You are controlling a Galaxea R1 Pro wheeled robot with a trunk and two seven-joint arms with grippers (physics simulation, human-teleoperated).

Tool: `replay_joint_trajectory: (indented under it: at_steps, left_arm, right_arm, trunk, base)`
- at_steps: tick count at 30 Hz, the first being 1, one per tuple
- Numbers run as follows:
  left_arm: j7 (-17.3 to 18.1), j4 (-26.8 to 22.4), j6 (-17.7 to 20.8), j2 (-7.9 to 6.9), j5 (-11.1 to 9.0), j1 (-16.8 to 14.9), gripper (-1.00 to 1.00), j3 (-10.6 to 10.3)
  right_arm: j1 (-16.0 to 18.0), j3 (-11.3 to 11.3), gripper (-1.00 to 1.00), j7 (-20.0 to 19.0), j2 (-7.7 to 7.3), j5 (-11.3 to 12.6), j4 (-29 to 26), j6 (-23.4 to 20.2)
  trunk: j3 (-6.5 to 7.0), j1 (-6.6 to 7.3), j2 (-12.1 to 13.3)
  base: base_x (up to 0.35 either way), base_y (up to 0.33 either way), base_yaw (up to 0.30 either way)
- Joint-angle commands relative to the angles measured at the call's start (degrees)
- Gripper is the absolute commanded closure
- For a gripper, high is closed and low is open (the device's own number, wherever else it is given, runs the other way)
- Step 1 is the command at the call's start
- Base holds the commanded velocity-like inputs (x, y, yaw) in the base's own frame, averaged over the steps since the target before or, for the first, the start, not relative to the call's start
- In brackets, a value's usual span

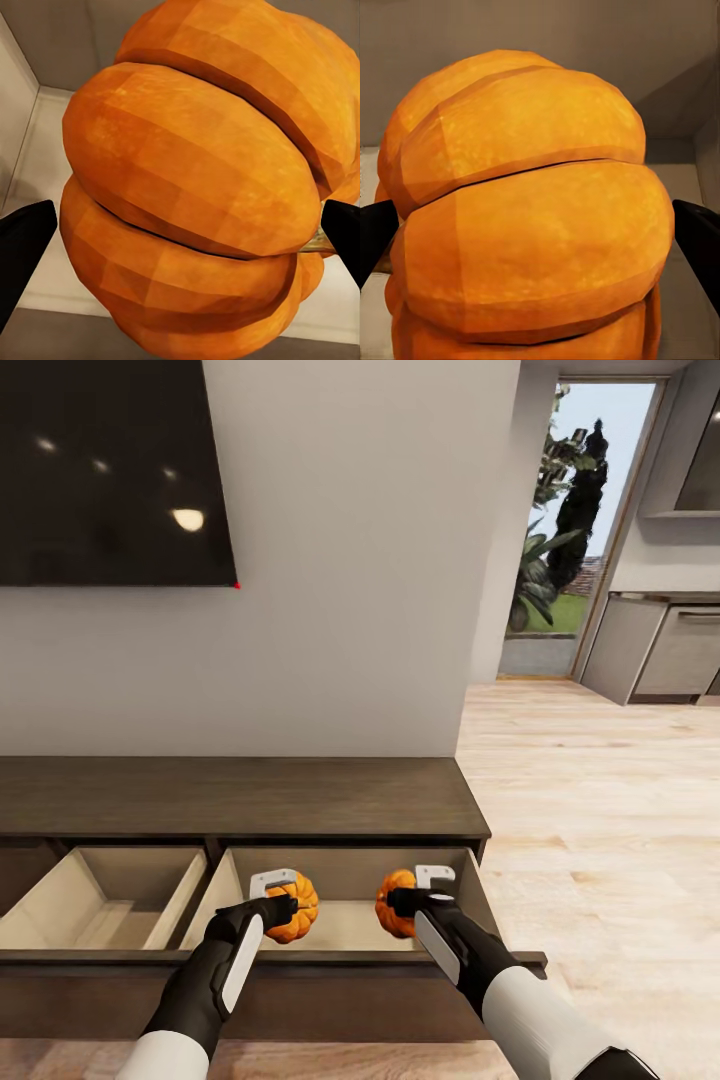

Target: Place each of the two pumpkins and all three candles from the living room inside a cabinet in the living room (use any cabinet), then make sure every cabinet is closed, and position the cauldron so it is next to a table in the living room.

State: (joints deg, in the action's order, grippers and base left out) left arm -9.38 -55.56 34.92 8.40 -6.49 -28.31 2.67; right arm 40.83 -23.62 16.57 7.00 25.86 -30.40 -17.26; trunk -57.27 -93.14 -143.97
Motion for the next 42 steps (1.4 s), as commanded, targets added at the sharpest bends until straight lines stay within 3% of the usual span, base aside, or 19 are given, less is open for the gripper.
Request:
replay_joint_trajectory:
  at_steps: [1, 4, 5, 19, 20, 32, 42]
  left_arm:
    - [-0.4, -0.1, 0.2, 0.04, -0.6, 0.0, 1.0, 0.1]
    - [-0.4, -0.1, 0.2, 0.04, -0.6, 0.0, 1.0, 0.1]
    - [-0.4, -0.1, 0.2, 0.04, -0.6, 0.0, 1.0, 0.1]
    - [-0.4, -0.1, 0.2, 0.02, -0.6, 0.0, 1.0, 0.1]
    - [-0.4, -0.1, 0.2, 0.0, -0.6, 0.0, -1.0, 0.1]
    - [-0.4, -0.3, 0.2, -0.05, -0.7, 0.0, -1.0, 0.1]
    - [-0.4, -0.8, 0.7, -0.05, -0.8, 0.0, -1.0, 0.4]
  right_arm:
    - [0.0, -0.4, 1.0, 0.7, -0.06, 0.6, -0.1, 0.0]
    - [0.0, -0.5, 1.0, 0.7, -0.06, 0.6, -0.1, 0.6]
    - [0.0, -0.5, -1.0, 0.7, -0.06, 0.6, -0.1, 0.7]
    - [0.0, -0.5, -1.0, 0.7, -0.06, 0.6, -0.1, 2.5]
    - [0.0, -0.5, -1.0, 0.7, -0.06, 0.6, -0.1, 2.5]
    - [0.0, -0.5, -1.0, 0.7, -0.06, 0.6, -0.1, 2.5]
    - [0.0, -0.5, -1.0, 0.7, -0.06, 0.7, -0.1, 1.7]
  trunk:
    - [-0.06, 0.01, 0.0]
    - [-0.06, 0.01, 0.0]
    - [-0.06, 0.01, 0.0]
    - [-0.06, 0.01, 0.0]
    - [-0.06, 0.01, 0.0]
    - [-0.06, 0.01, 0.0]
    - [2.16, 0.27, 0.1]
  base:
    - [0.0, 0.0, 0.0]
    - [0.0, 0.0, 0.0]
    - [0.0, 0.0, 0.0]
    - [0.0, 0.0, 0.0]
    - [0.0, 0.0, 0.0]
    - [0.0, 0.0, 0.0]
    - [0.0, 0.0, 0.0]
